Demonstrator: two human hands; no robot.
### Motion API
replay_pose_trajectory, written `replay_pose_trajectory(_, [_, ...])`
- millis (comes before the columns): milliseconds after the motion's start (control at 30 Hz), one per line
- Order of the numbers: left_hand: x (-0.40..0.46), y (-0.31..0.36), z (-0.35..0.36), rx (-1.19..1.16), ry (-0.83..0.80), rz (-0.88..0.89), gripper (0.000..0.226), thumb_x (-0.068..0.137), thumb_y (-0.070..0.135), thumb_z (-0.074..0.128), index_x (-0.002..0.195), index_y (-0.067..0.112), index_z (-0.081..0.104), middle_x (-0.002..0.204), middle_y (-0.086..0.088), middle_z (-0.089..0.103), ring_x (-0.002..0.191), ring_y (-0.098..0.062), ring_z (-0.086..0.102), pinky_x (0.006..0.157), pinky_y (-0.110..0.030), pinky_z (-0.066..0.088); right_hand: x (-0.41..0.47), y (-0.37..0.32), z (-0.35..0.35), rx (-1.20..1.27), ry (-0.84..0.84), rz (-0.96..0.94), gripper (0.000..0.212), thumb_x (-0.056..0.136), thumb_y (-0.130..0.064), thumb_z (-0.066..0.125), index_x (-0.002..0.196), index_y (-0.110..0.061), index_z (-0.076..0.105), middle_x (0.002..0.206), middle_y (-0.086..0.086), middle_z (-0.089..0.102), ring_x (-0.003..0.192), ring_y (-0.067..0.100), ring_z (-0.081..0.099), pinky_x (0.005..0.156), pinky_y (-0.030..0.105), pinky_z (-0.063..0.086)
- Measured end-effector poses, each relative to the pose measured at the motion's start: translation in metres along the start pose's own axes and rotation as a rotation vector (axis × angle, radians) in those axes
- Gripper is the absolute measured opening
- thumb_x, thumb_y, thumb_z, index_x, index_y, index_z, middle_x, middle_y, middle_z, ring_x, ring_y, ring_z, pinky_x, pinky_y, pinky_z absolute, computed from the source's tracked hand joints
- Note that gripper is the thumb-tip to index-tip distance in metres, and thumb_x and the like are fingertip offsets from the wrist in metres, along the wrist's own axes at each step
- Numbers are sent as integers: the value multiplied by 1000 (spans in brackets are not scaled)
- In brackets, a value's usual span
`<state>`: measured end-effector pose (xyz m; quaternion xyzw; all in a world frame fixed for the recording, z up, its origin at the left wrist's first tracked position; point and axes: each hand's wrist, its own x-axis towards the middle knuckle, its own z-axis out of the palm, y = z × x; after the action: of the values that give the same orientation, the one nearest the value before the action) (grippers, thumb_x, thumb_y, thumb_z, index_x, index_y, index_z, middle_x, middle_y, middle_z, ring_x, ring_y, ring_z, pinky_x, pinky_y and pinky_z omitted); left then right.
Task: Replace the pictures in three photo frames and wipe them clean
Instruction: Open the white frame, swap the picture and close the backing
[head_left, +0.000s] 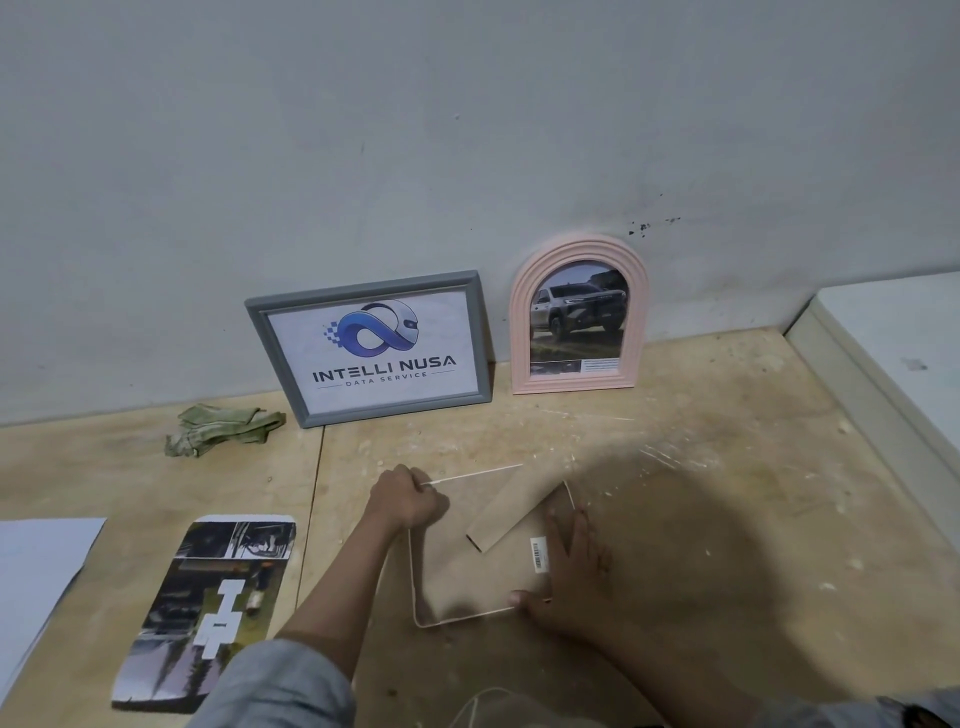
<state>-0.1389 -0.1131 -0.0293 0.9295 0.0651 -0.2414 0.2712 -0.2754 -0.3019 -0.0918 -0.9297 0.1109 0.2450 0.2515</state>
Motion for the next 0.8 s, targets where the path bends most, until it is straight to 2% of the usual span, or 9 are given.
replay_pose_trajectory(67, [1, -1, 0, 0, -8, 9, 21, 77, 26, 56, 90, 13, 46, 101, -7, 52, 89, -21, 48, 75, -25, 34, 0, 0, 0, -16, 4, 6, 133, 42, -86, 25, 145, -18, -23, 148, 20, -33, 140, 34, -27, 113, 53, -3])
replay_pose_trajectory(167, [1, -6, 2, -2, 9, 9, 13, 85, 16, 54, 94, 10, 47, 101, -5, 51, 89, -18, 46, 74, -24, 34, -2, -2, -2, -6, -2, 1, 132, 43, -86, 27, 146, -19, -23, 148, 19, -34, 139, 35, -28, 112, 54, -5])
replay_pose_trajectory(300, [1, -8, 3, 156, 35, 48, 27, 88, 22, 50, 105, 3, 55, 113, -16, 58, 99, -28, 57, 72, -26, 37, -3, -1, -4, 13, 8, -13, 125, 64, -77, 52, 146, -20, -23, 148, 18, -36, 139, 34, -30, 113, 53, -7])
replay_pose_trajectory(367, [0, -6, 4, 204, 35, 46, 32, 87, 24, 47, 107, 1, 57, 115, -19, 56, 100, -31, 58, 72, -26, 39, -3, 0, -3, 37, 12, -14, 124, 67, -73, 58, 147, -20, -22, 148, 18, -36, 139, 33, -30, 112, 53, -8])
replay_pose_trajectory(467, [-1, -2, 3, 241, 31, 31, 36, 86, 27, 47, 109, 0, 56, 115, -20, 55, 98, -33, 60, 71, -27, 42, -4, -2, -4, 48, 3, -1, 135, 49, -84, 44, 146, -18, -22, 148, 18, -35, 139, 33, -28, 112, 54, -7])
replay_pose_trajectory(533, [1, -2, 3, 255, 30, 23, 38, 86, 28, 49, 112, 0, 56, 117, -19, 52, 100, -32, 59, 74, -28, 44, -4, -3, -4, 56, 14, 0, 137, 42, -84, 33, 145, -14, -23, 149, 18, -33, 140, 32, -28, 113, 54, -5])
replay_pose_trajectory(600, [1, -2, 3, 262, 41, 22, 38, 87, 28, 49, 113, 1, 55, 118, -18, 50, 101, -32, 58, 77, -29, 44, -4, -2, -5, 66, 30, -2, 137, 50, -80, 47, 145, -11, -24, 151, 18, -30, 141, 32, -25, 113, 53, -3])
replay_pose_trajectory(667, [3, -3, 4, 265, 45, 36, 35, 87, 26, 49, 109, 0, 57, 114, -18, 57, 100, -31, 59, 72, -28, 42, -4, -2, -4, 73, 59, -15, 130, 66, -66, 64, 145, -9, -22, 152, 17, -27, 142, 32, -21, 114, 52, -1])
replay_pose_trajectory(800, [2, -3, 0, 220, 34, 31, 32, 87, 25, 50, 106, 1, 58, 109, -15, 64, 101, -29, 60, 71, -26, 39, -7, -2, -5, 88, 92, -16, 129, 69, -58, 70, 145, -5, -19, 154, 15, -24, 144, 30, -14, 114, 49, 3])
